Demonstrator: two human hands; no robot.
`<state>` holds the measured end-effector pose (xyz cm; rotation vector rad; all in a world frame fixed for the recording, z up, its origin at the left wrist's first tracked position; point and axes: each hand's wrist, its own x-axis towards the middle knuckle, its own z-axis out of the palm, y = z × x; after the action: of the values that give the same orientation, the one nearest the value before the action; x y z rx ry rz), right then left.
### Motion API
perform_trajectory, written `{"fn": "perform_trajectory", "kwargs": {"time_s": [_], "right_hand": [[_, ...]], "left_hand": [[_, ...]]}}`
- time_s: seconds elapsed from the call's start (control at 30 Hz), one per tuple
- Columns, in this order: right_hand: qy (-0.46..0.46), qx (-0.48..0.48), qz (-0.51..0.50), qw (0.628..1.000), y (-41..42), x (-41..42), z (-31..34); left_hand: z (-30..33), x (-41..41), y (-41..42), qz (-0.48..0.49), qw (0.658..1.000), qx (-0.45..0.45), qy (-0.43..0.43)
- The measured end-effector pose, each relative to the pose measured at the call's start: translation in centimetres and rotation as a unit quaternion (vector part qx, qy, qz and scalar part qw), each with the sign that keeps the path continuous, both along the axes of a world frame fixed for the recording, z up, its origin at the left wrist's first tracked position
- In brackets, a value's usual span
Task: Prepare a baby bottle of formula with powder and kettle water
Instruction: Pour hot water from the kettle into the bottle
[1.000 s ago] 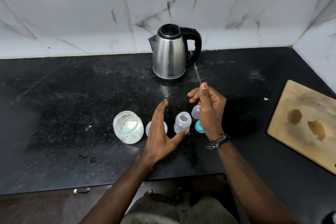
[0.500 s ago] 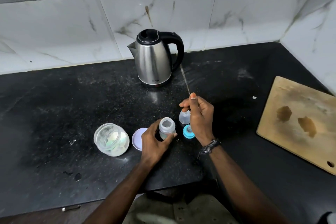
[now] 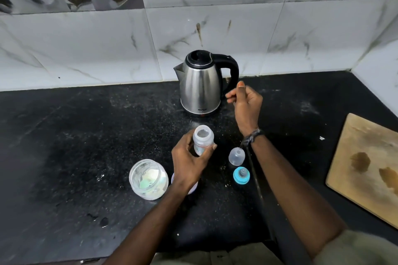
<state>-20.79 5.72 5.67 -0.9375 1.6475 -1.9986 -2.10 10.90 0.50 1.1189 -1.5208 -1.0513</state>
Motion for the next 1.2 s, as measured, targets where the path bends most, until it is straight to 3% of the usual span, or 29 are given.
{"fn": "perform_trajectory", "kwargs": {"time_s": [0.17, 0.33, 0.4, 0.63, 0.93, 1.2], "right_hand": [[-0.011, -0.011, -0.021, 1.000, -6.8, -2.5, 1.9], [0.072, 0.044, -0.174, 0.981, -11.3, -5.1, 2.4], [0.073, 0.063, -0.191, 0.977, -12.5, -5.9, 2.2], [-0.016, 0.115, -0.091, 0.989, -14.7, -6.8, 0.7], [-0.165, 0.088, -0.132, 0.973, -14.6, -5.6, -2.0], [-0.166, 0.079, -0.170, 0.968, -14.7, -5.4, -2.5]], "left_hand": [[0.0, -0.3, -1.6, 0.021, 1.000, -0.001, 0.000], [-0.7, -0.4, -1.9, 0.038, 0.999, -0.004, -0.003], [-1.0, -0.4, -2.0, 0.036, 0.999, 0.001, -0.005], [-1.4, -1.0, -2.0, 0.038, 0.999, 0.020, -0.011], [-1.3, -0.7, -2.9, 0.065, 0.997, 0.016, -0.024], [-1.4, -0.4, -2.8, 0.072, 0.997, 0.011, -0.021]]}}
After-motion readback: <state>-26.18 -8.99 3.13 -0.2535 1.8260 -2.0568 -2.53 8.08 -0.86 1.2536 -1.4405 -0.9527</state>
